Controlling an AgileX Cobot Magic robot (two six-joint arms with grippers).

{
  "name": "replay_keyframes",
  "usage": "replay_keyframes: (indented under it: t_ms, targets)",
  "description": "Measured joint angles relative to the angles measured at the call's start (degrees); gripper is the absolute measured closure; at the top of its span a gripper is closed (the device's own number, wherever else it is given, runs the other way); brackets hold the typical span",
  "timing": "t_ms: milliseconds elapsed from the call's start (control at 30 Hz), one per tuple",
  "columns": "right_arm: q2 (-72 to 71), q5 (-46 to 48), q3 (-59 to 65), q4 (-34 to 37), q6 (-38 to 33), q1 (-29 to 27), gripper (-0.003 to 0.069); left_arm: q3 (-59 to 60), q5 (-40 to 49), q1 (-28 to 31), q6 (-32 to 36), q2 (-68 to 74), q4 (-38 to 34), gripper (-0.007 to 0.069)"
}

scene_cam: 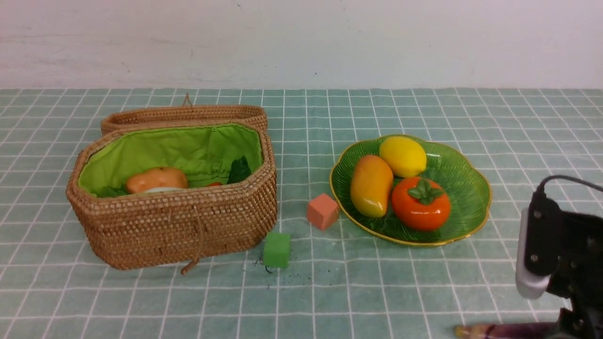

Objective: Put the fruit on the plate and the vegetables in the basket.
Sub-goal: Grab an eggplant with your right arm and place it in the basket on the left.

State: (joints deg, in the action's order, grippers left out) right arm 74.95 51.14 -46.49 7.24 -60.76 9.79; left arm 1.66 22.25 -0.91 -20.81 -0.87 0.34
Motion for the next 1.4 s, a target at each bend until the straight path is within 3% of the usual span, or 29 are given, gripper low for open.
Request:
replay_keyframes:
  t_ms: [267,600,700,767,833,1167,1400]
  targets:
    - [1.17,-12.94,7.44,-0.25,-0.18,0.00,0.0132,0.00,0.00,0.00,0.00,0.00,0.00,0.0386]
    - [8.77,-15.34,8.04,-0.30,-0.59,0.00,0.0155,0.00,0.00,0.00,0.00,0.00,0.00,0.0386]
    - [11.02,-15.46,8.04,-0.30,-0.59,0.00,0.0208,0.00,0.00,0.00,0.00,0.00,0.00,0.0386]
    - [11.90,-15.61,8.04,-0.30,-0.65,0.00,0.0288,0.00,0.00,0.00,0.00,0.00,0.00,0.0386]
    - [11.97,-15.62,8.04,-0.47,-0.65,0.00,0.0307,0.00,0.00,0.00,0.00,0.00,0.00,0.0386]
    - [12.02,-11.48,3.02,-1.82,0.30,0.00,0.0307,0.00,0.00,0.00,0.00,0.00,0.00,0.0386]
    - [12.30,0.52,-9.64,1.59,0.72,0.00,0.0307,0.00,0.00,0.00,0.00,0.00,0.00,0.0386]
